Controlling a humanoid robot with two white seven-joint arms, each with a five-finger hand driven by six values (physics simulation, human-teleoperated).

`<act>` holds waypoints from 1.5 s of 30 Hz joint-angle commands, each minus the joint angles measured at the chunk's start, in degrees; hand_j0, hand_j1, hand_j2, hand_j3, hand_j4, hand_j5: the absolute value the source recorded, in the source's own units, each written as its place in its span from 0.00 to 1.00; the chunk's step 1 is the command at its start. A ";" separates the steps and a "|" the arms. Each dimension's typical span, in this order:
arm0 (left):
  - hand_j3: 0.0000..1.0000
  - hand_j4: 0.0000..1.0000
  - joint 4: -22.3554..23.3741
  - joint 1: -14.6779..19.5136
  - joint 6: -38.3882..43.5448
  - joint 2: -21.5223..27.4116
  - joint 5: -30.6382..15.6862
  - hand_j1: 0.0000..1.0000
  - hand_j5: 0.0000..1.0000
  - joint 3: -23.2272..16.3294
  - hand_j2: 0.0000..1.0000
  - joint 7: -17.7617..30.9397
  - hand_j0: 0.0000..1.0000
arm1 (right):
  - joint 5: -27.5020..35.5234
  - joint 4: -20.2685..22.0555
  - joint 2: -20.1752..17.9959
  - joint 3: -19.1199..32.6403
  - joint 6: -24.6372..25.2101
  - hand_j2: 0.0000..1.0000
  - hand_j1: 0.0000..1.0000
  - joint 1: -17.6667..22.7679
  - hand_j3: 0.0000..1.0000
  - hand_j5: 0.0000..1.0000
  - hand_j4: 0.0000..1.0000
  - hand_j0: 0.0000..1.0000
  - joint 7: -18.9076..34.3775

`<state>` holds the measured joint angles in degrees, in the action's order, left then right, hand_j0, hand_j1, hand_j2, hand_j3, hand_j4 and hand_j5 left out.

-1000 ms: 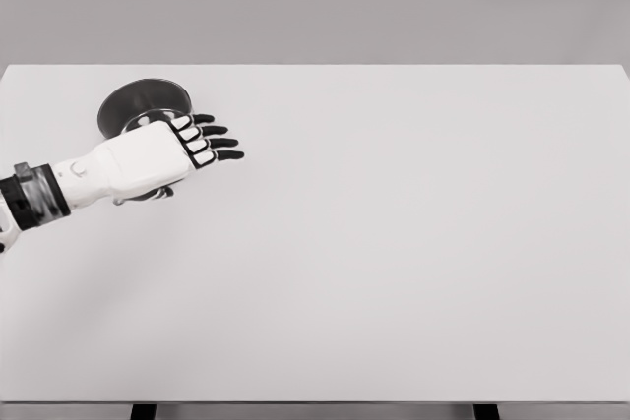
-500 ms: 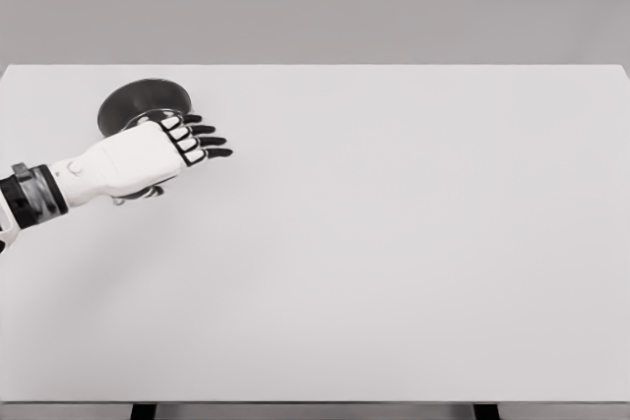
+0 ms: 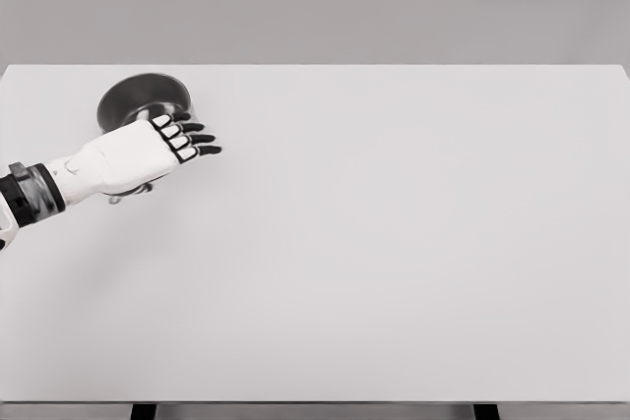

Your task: Rotate pot handle

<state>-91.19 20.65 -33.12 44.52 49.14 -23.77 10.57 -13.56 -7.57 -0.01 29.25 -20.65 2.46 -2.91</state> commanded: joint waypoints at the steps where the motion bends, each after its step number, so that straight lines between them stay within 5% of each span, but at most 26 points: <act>1: 1.00 1.00 0.40 0.00 0.16 0.04 0.07 1.00 1.00 0.04 1.00 -0.03 1.00 | 0.03 0.01 0.01 0.02 0.00 1.00 1.00 0.00 1.00 1.00 1.00 1.00 0.01; 45: 1.00 1.00 1.46 -2.99 -0.11 2.24 -0.01 1.00 1.00 7.51 1.00 -0.20 1.00 | 0.03 0.01 0.01 0.02 0.00 1.00 1.00 0.00 1.00 1.00 1.00 1.00 0.01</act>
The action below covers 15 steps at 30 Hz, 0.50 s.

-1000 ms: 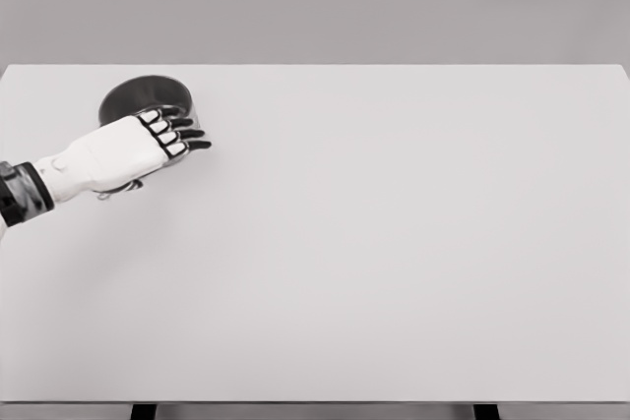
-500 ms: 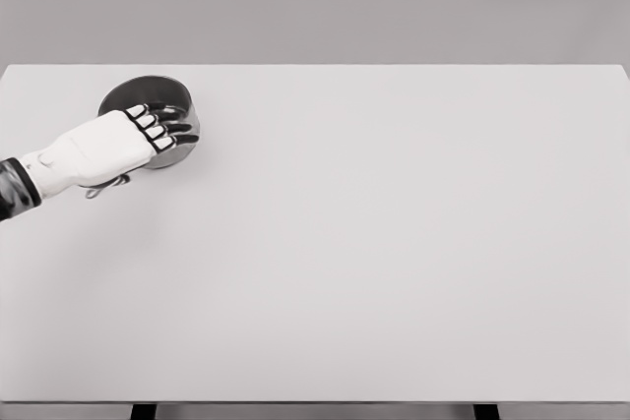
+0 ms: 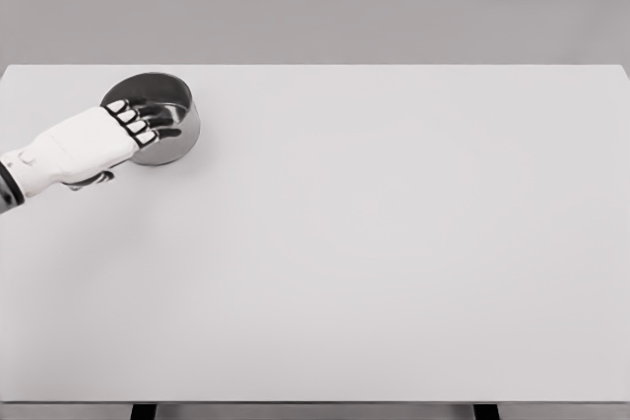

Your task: Rotate pot handle

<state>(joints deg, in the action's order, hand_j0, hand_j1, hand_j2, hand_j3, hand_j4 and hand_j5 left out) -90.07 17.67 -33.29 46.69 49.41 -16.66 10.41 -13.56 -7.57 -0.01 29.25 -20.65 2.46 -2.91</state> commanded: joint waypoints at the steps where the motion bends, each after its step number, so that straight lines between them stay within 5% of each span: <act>1: 1.00 1.00 0.59 0.00 0.15 0.06 -0.28 1.00 1.00 0.49 1.00 -0.04 1.00 | 0.02 0.10 0.01 0.02 0.00 1.00 1.00 0.00 1.00 1.00 1.00 1.00 0.01; 15: 1.00 1.00 3.93 0.09 0.15 0.06 -0.28 1.00 1.00 2.51 1.00 -0.04 1.00 | 0.02 0.01 0.01 0.02 0.00 1.00 1.00 0.00 1.00 1.00 1.00 1.00 0.01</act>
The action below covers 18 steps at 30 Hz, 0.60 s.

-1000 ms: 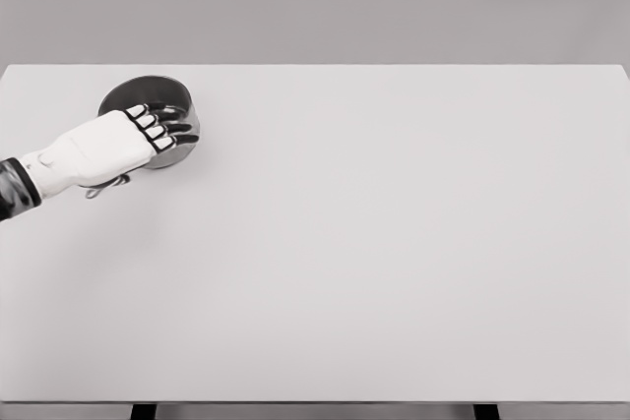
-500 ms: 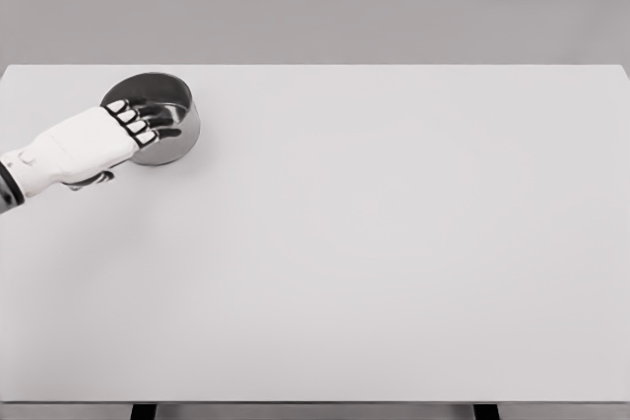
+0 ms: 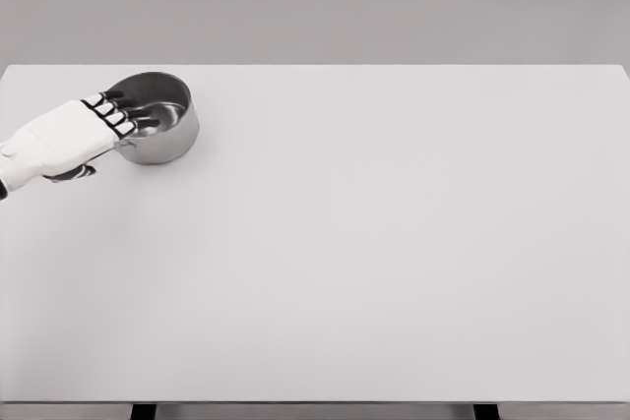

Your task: Rotate pot handle

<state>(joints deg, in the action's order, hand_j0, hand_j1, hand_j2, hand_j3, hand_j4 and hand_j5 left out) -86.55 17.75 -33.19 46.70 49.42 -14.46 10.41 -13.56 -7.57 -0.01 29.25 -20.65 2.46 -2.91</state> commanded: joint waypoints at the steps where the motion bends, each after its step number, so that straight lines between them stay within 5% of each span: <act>1: 1.00 1.00 0.68 0.00 0.05 0.06 -0.29 1.00 1.00 0.75 1.00 -0.04 1.00 | 0.02 0.01 0.01 0.02 0.00 1.00 1.00 0.00 1.00 1.00 1.00 1.00 0.01; 18: 1.00 1.00 7.45 1.41 0.05 0.06 -0.29 1.00 1.00 2.69 1.00 -0.04 1.00 | 0.02 0.10 0.01 0.02 0.00 1.00 1.00 0.00 1.00 1.00 1.00 1.00 0.01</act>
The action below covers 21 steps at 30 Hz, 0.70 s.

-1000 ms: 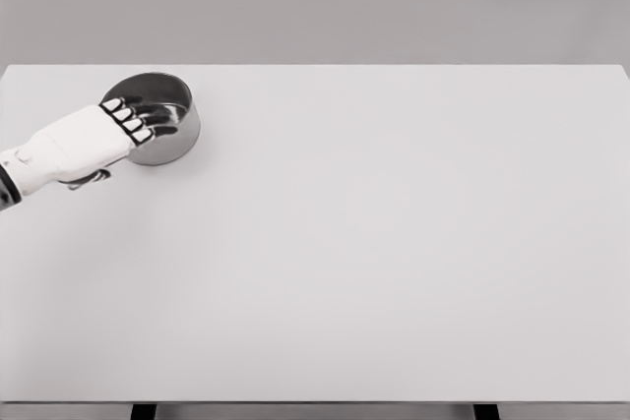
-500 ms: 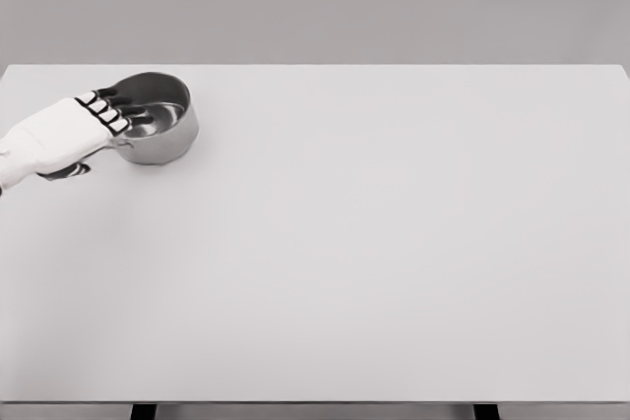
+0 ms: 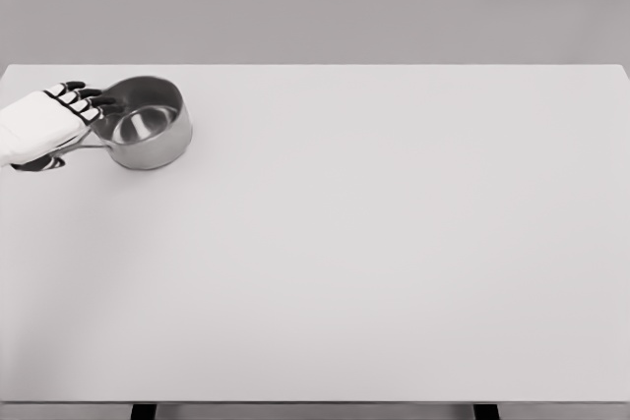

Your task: Rotate pot handle

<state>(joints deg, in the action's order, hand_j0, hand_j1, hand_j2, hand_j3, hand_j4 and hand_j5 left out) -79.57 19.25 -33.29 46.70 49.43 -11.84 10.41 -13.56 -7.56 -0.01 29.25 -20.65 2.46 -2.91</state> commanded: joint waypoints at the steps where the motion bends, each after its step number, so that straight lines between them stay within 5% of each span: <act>1: 1.00 1.00 0.47 0.00 0.15 0.06 -0.30 1.00 1.00 0.15 1.00 -0.04 1.00 | 0.02 0.09 0.01 0.01 0.00 1.00 1.00 0.00 1.00 1.00 1.00 1.00 0.01; 21: 1.00 1.00 8.21 4.13 0.24 -1.26 -0.30 1.00 1.00 0.06 1.00 -0.04 1.00 | 0.02 0.00 0.01 0.01 0.00 1.00 1.00 0.00 1.00 1.00 1.00 1.00 0.01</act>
<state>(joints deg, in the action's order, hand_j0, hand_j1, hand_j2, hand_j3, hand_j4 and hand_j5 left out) -72.43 23.47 -33.05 45.62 49.41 -11.78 10.41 -13.56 -7.57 -0.01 29.25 -20.65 2.46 -2.91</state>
